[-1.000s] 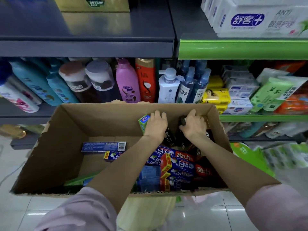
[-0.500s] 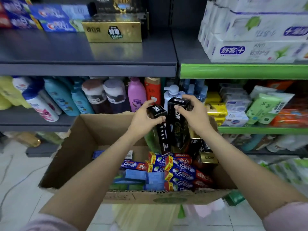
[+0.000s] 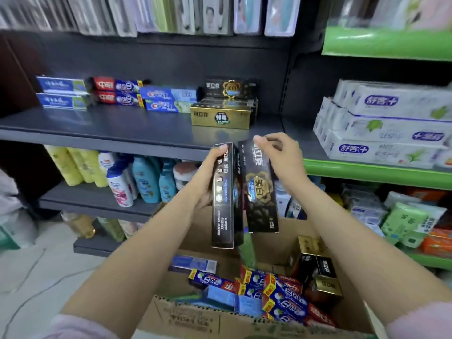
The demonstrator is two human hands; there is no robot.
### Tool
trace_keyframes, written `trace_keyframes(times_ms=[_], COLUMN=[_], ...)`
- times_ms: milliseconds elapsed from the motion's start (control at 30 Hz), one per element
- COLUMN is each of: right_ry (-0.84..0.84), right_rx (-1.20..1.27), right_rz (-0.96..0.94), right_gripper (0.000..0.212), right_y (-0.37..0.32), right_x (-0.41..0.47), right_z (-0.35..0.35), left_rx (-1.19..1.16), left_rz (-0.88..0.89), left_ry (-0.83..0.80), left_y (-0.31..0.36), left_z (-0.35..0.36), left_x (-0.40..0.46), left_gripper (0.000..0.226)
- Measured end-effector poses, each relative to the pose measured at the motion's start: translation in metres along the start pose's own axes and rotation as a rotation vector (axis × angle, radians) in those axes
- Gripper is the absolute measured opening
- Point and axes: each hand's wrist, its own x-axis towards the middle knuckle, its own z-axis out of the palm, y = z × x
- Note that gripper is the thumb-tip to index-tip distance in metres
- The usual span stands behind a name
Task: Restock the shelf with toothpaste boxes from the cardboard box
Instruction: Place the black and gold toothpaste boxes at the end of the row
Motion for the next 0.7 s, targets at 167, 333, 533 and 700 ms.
trace_keyframes(times_ms=[167, 333, 533, 700], right_ry=[0.036, -0.302, -0.462, -0.264], right_rx=[-0.093, -0.195, -0.23, -0.674], right_rz=[-0.029, 0.077, -0.083, -0.28], right_gripper=[0.034, 0.05, 0.072, 0.05], right_y=[-0.045, -0.08, -0.104, -0.123], right_x=[0.013, 0.033, 0.073, 0.132], right_z=[0.023, 0.05, 0.064, 0.086], left_rx=[-0.113, -0.175, -0.189, -0.239], left_rz=[0.084, 0.17, 0.226, 0.183], left_ry=[-0.021, 0.095, 0.101, 0.294], left_y=[0.032, 0.067, 0.117, 0.162], left_z=[0.0, -0.008, -0.038, -0.069], left_x=[-0.01, -0.008, 0.01, 0.046], left_gripper=[0.042, 0.035, 0.036, 0.033])
